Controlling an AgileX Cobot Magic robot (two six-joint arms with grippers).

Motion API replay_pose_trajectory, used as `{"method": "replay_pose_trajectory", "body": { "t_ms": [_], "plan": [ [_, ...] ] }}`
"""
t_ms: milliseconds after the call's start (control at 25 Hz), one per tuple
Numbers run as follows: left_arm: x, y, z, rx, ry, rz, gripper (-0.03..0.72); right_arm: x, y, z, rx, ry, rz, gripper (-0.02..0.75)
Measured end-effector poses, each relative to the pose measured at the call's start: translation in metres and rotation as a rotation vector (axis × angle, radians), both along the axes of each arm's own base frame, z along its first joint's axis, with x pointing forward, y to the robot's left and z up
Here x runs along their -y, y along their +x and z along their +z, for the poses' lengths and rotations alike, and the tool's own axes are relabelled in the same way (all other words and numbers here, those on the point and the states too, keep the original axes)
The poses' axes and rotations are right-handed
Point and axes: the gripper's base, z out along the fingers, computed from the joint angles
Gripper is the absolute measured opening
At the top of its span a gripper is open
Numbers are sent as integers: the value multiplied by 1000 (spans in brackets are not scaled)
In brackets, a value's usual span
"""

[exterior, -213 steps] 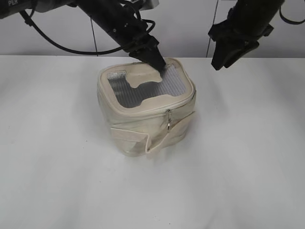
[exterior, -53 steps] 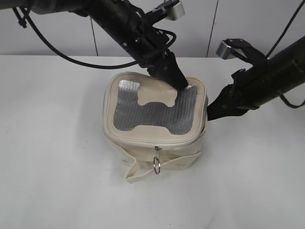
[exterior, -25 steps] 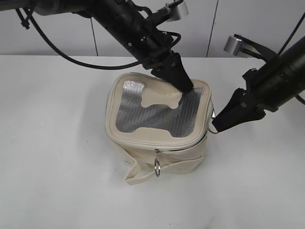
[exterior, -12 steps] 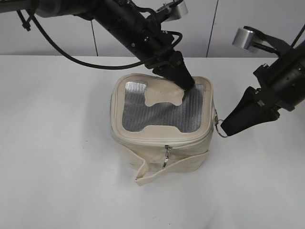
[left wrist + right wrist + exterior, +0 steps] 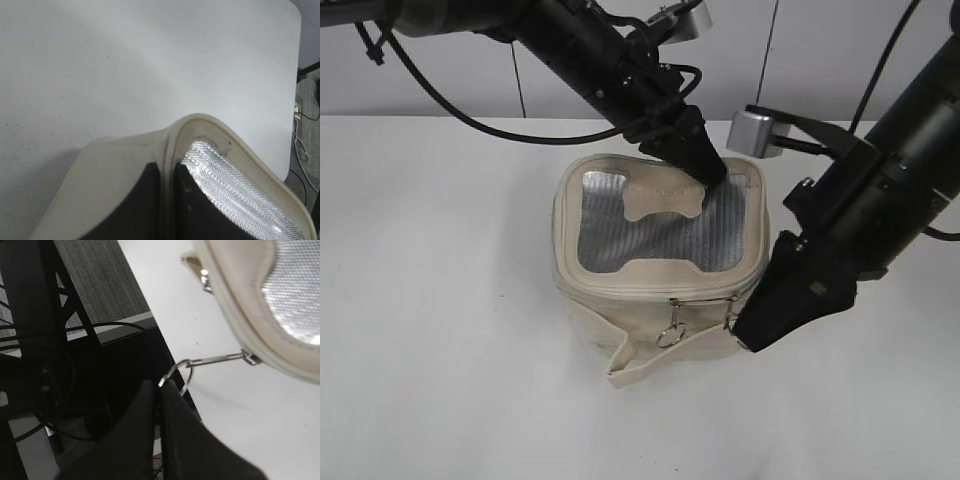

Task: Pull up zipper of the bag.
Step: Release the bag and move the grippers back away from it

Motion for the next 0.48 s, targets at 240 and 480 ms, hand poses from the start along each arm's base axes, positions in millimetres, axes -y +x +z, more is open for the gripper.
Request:
{"method": "replay_pose_trajectory", "body": {
  "t_ms": [240, 480],
  "plan": [
    [0, 0, 0, -4, 1, 1, 38, -27, -12, 0, 48, 18, 45, 8],
    [0, 0, 0, -4, 1, 2, 38, -44, -15, 1, 115, 69, 42, 8]
  ]
}}
